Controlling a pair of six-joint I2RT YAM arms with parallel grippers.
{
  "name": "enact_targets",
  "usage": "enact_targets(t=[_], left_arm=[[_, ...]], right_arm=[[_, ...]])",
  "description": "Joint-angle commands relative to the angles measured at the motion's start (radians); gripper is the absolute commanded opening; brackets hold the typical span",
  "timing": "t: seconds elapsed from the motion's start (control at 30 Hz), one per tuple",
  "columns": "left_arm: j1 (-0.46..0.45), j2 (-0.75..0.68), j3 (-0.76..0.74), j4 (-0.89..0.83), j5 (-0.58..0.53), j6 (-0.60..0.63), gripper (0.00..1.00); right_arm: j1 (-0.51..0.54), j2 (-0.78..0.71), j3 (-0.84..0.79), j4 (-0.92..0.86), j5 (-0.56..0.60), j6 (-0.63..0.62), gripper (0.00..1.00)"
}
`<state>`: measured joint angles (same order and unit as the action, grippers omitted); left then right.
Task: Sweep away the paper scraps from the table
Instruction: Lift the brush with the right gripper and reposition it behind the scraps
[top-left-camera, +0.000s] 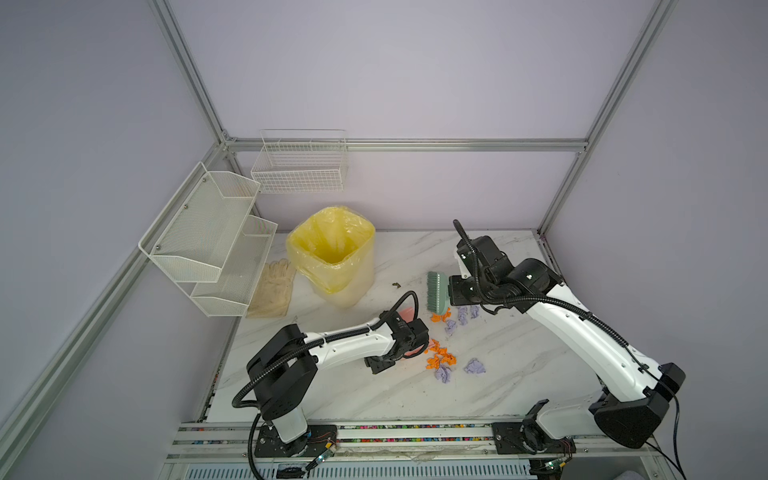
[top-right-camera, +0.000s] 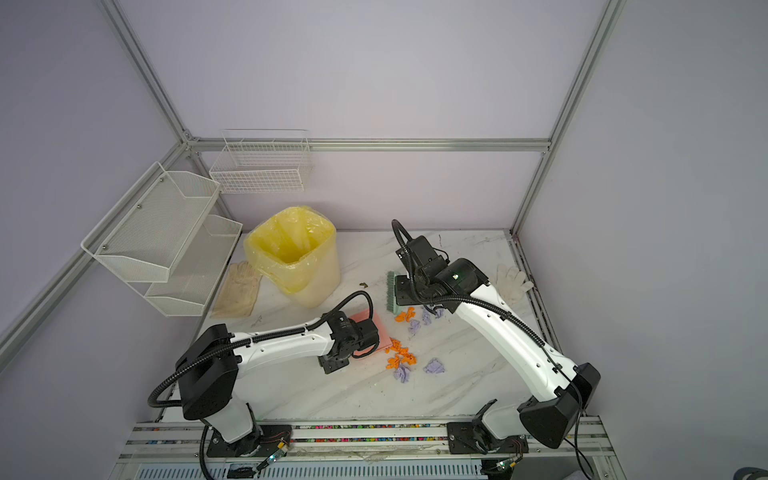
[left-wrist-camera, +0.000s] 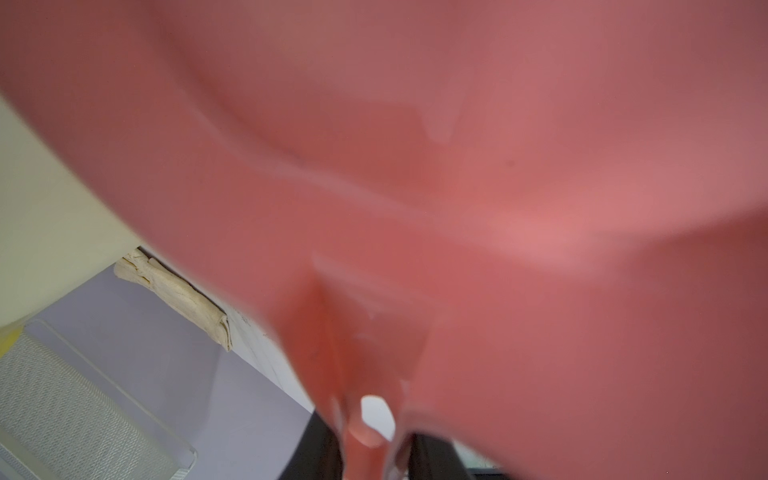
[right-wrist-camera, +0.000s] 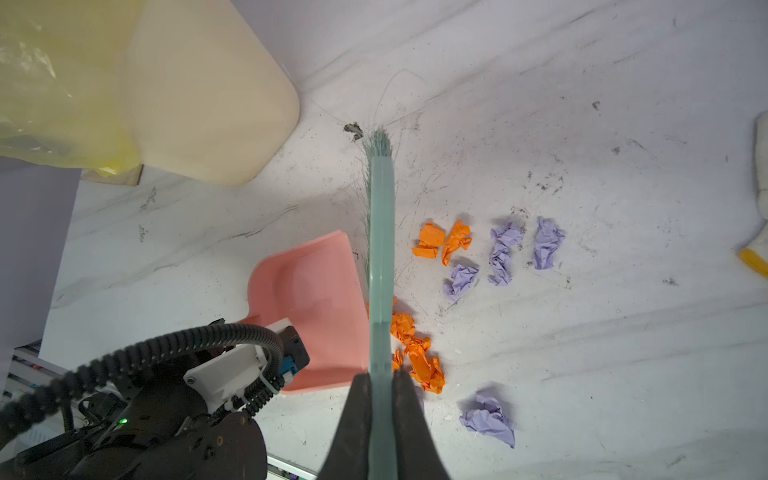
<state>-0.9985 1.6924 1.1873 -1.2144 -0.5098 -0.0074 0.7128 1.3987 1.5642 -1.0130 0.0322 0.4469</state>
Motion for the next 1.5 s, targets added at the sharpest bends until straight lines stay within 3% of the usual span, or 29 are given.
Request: enact_targets(t=[0.0,0.17,0.47,1.13,1.27,1.47], left_arm=[[0.012,-0.037,0.014,0.022,0.001,-0.032,0.03],[0.024,-0.03,-0.01,0.047,0.006,-0.04,0.04],[0.045,-0.024,-0.039,0.099,0.033,-0.042,0.08],[0.089,-0.04,-0.049,0.124,0.063,-0.044,0.22],[0.091,-0.027,-0.048,0.124,0.074,-0.045,0.39],[0.097,-0.033,-0.049,0.125,0.086,-0.04,0.72]], right_arm=[[0.005,-0.013,-0.058,0.09,-0.068,0.026,0.0],[0.008,-0.02,-0.16,0.201,-0.143,0.057,0.0],[0.027,0.029,-0.265,0.289,-0.152,0.066,0.0],[0.027,0.065,-0.313,0.314,-0.135,0.055,0.0],[0.028,0.059,-0.313,0.313,-0.133,0.056,0.0],[0.028,0.056,-0.308,0.31,-0.13,0.055,0.0]])
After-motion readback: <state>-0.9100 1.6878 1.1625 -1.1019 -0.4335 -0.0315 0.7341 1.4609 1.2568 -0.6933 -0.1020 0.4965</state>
